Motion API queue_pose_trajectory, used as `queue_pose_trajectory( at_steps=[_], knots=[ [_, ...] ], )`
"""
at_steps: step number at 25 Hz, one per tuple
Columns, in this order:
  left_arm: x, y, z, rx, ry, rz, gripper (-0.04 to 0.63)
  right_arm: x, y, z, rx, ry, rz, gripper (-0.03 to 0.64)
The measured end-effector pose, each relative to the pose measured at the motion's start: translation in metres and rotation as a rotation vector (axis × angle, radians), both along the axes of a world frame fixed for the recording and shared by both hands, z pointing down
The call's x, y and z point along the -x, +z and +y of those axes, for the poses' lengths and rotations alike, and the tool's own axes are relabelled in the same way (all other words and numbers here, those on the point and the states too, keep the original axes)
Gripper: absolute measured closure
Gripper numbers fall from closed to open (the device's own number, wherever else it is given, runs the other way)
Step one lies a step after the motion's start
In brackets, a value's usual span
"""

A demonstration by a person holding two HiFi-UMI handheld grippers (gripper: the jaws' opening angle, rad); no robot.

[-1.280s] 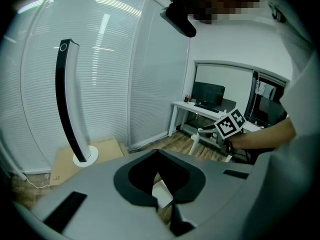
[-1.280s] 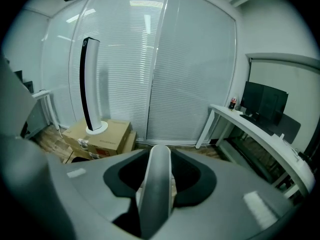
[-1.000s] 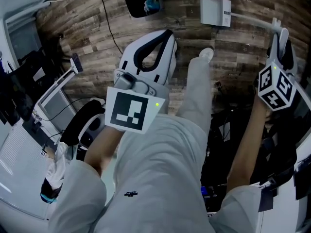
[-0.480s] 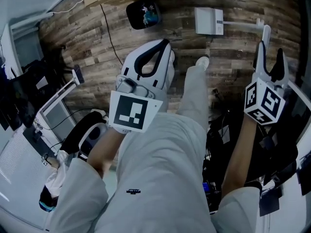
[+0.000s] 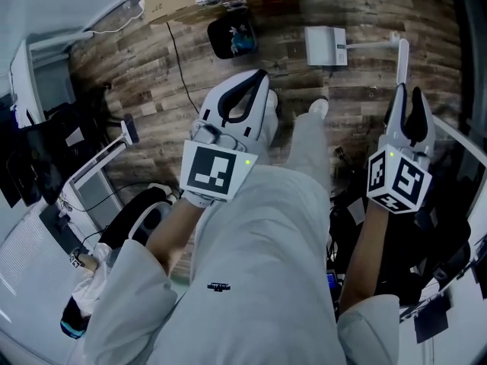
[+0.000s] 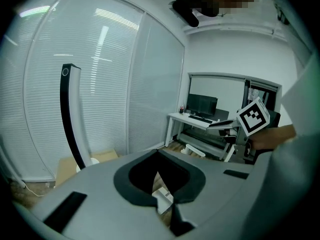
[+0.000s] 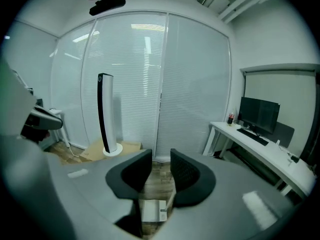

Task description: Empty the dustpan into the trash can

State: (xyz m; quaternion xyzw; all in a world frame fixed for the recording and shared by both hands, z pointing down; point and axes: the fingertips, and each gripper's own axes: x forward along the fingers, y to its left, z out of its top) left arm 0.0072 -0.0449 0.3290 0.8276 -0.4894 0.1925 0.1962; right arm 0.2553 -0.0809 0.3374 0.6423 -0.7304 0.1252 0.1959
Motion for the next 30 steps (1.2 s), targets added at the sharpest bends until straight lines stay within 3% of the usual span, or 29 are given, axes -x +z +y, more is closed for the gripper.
queue_pose_trajectory(
  at_steps=[7,11,20,28,30],
  knots=[
    [0.025,-0.037,0.010,-0.047,-0.026,0.020,0.589,0.027,-0.042,0.025,-0.059,-0.065,-0.050,0.509],
    [0.038,-0.054,0.012,-0.092,-0.042,0.041,0.589,0.049,-0.058,0.037,-0.092,-0.123,-0.063,0.552],
    [0.061,-0.086,0.031,-0.141,-0.072,0.083,0.589,0.073,-0.086,0.074,-0.107,-0.131,-0.070,0.558],
    [0.070,-0.095,0.043,-0.159,-0.044,0.093,0.589,0.082,-0.111,0.097,-0.135,-0.141,-0.060,0.562],
    [0.075,-0.098,0.046,-0.165,-0.051,0.097,0.589,0.082,-0.116,0.102,-0.143,-0.133,-0.055,0.602]
  ],
)
